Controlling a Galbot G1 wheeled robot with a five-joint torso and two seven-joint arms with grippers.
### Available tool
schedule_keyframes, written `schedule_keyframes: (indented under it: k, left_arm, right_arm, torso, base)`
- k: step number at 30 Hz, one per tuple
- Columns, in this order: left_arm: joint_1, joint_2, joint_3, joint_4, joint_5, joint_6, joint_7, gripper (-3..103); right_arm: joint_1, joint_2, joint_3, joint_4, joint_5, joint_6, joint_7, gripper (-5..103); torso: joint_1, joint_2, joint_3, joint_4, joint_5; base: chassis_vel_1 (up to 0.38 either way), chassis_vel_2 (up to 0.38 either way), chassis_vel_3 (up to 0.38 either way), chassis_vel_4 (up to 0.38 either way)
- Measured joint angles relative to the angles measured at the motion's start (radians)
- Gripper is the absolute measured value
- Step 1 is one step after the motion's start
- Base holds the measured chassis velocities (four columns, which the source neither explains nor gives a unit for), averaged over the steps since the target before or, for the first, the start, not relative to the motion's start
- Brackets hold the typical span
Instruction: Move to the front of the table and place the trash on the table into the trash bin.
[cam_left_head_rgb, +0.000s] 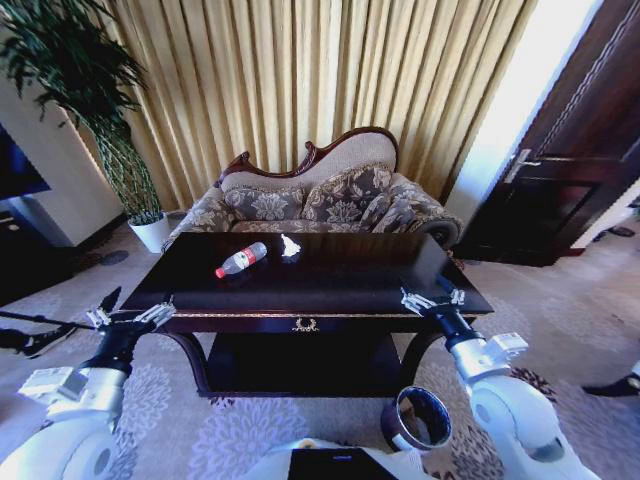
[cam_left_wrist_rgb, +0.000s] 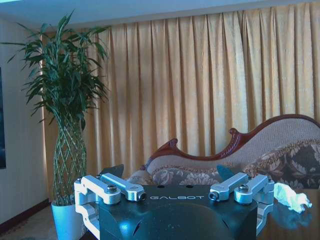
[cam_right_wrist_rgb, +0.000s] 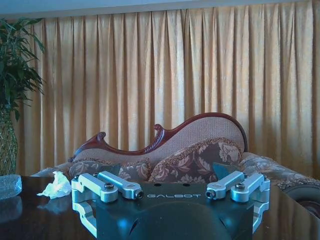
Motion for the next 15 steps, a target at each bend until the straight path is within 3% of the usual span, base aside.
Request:
schedule_keyframes:
  k: [11, 15]
  left_arm:
    - [0.009, -0.003, -0.017, 0.0, -0.002, -0.015, 0.003, 100]
    - [0.008, -0.028, -0.018, 0.0, 0.002, -0.017, 0.003, 100]
  right_arm:
    - [0.081, -0.103, -0.039, -0.065, 0.153, -0.048, 0.02, 100]
    - [0.218, -0.191, -0.1, -0.146, 0.226, -0.077, 0.021, 100]
  torso:
    - [0.0, 0.0, 0.0, 0.0001, 0.0001]
    - [0.0, 0.0, 0.0, 0.0003, 0.0003]
  base:
    - [0.0, 0.0, 0.0, 0.0]
    - [0.0, 0.0, 0.0, 0.0]
